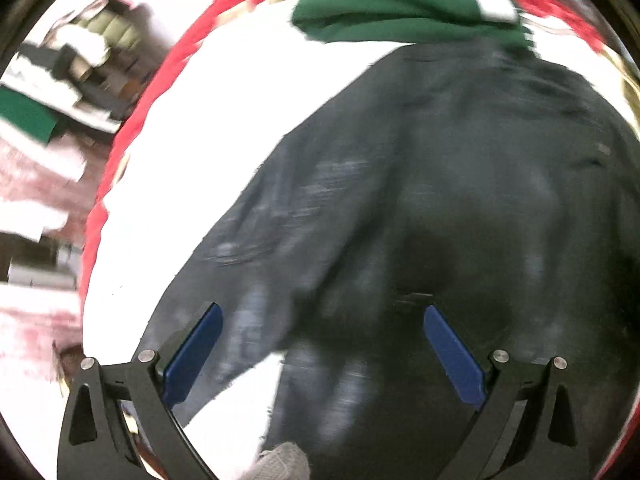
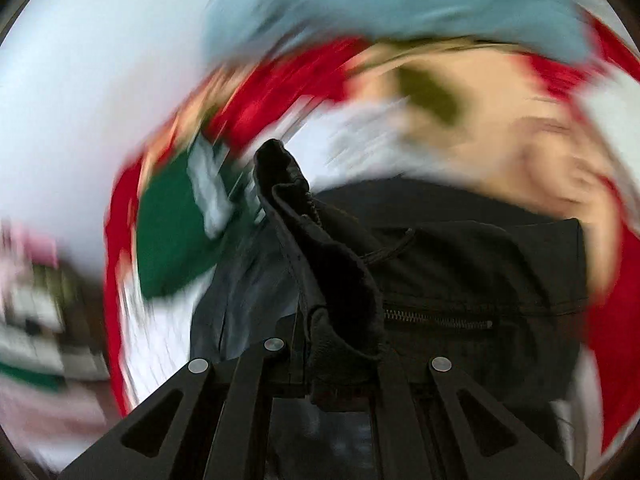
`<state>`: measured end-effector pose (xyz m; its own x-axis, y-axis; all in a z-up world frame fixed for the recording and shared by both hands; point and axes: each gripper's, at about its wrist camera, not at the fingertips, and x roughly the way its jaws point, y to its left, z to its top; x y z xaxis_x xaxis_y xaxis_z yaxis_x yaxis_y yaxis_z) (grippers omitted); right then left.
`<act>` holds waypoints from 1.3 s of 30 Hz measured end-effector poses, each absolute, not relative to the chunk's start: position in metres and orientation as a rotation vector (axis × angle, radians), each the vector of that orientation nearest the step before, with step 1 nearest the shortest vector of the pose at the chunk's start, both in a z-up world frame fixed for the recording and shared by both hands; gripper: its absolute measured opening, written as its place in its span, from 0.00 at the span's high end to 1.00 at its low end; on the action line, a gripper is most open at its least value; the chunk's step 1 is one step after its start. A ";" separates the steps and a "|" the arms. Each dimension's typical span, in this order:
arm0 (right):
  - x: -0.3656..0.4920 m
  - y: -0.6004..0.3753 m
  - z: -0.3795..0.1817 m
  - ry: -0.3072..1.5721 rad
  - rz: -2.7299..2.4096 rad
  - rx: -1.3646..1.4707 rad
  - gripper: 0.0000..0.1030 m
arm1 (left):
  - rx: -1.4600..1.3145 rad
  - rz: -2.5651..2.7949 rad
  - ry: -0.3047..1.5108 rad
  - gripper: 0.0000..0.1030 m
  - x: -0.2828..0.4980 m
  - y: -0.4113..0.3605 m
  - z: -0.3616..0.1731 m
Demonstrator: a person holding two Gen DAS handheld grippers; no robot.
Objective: Fold large clothes
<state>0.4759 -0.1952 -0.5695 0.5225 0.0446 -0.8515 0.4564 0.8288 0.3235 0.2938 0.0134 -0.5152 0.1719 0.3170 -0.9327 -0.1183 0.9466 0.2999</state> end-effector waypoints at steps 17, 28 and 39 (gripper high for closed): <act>0.483 -0.102 -0.641 1.327 0.108 0.516 0.13 | 0.073 0.460 1.433 0.00 0.270 0.116 -0.528; 0.398 -0.258 -0.677 1.434 -0.393 0.421 0.52 | 0.070 0.340 1.355 0.00 0.319 0.057 -0.535; 0.396 -0.250 -0.709 1.460 -0.599 0.265 0.67 | 0.163 0.260 1.341 0.00 0.379 0.018 -0.579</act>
<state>0.3957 -0.2500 -0.7088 -0.0013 -0.2188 -0.9758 0.5298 0.8274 -0.1862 0.3794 0.0178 -0.5785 0.2049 0.2788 -0.9382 -0.0925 0.9598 0.2650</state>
